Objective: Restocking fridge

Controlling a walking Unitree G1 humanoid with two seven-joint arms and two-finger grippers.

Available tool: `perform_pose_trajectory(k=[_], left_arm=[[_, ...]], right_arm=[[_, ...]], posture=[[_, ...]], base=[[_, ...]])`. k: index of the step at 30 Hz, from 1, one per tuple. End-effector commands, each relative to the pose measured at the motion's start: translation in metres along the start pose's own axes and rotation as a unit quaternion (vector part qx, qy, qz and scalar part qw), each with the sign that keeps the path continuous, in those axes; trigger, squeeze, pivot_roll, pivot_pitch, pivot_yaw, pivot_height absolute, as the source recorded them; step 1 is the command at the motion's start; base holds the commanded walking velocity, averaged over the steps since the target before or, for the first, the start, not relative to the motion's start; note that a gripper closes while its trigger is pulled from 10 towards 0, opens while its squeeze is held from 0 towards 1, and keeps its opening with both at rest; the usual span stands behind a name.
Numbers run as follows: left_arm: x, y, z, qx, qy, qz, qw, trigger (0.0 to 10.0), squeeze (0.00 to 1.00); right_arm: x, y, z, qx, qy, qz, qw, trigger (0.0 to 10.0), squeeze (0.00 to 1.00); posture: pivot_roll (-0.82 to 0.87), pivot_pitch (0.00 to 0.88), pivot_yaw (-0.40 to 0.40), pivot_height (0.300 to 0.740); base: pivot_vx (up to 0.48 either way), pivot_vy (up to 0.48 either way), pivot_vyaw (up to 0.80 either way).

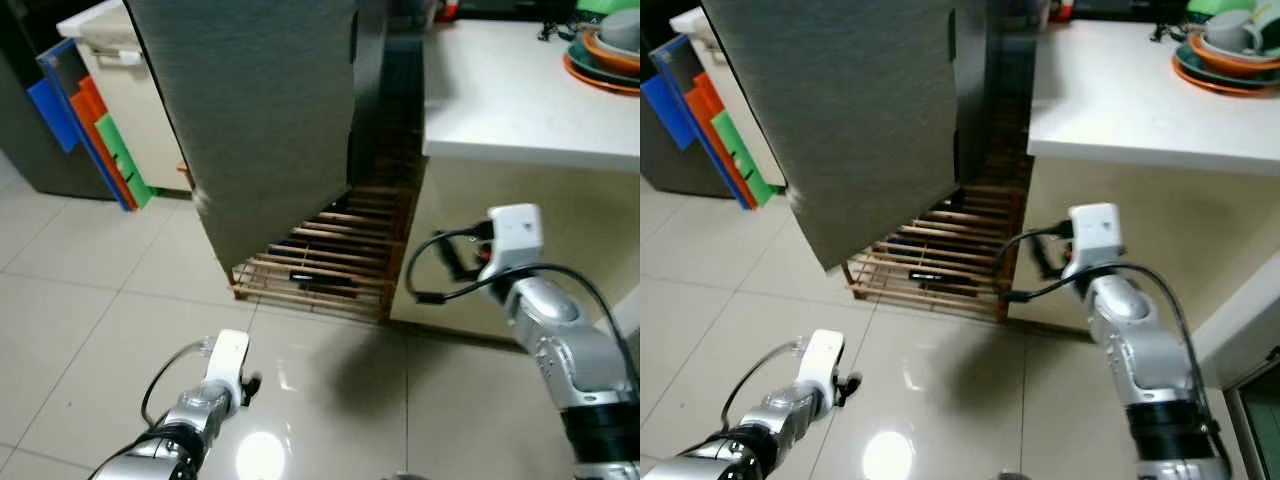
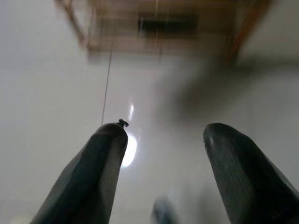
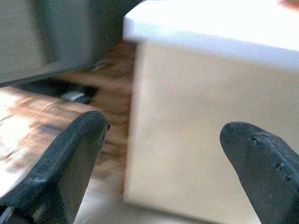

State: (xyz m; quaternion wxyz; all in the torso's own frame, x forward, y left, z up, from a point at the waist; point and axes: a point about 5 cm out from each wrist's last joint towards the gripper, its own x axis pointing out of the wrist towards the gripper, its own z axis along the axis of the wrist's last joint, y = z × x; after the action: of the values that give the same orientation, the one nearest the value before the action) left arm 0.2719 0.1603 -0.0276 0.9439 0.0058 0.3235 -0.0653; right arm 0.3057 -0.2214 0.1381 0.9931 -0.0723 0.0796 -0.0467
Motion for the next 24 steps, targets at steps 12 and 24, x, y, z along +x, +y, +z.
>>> perform_pose_trajectory(k=[12,24], left_arm=[[-0.052,-0.025,0.202,0.027,-0.453,-0.043,0.89,10.0,0.0],[-0.054,-0.026,0.192,0.004,-0.411,-0.043,0.91,10.0,0.0]], right_arm=[[-0.004,0.014,-0.018,0.063,-0.066,-0.064,0.994,10.0,0.0],[-0.002,0.021,-0.026,0.059,-0.075,-0.049,0.994,10.0,0.0]], posture=[[-0.13,0.0,0.033,0.74],[-0.14,0.0,0.032,0.74]], base=[[0.0,0.0,0.0],[0.252,0.311,0.0]])
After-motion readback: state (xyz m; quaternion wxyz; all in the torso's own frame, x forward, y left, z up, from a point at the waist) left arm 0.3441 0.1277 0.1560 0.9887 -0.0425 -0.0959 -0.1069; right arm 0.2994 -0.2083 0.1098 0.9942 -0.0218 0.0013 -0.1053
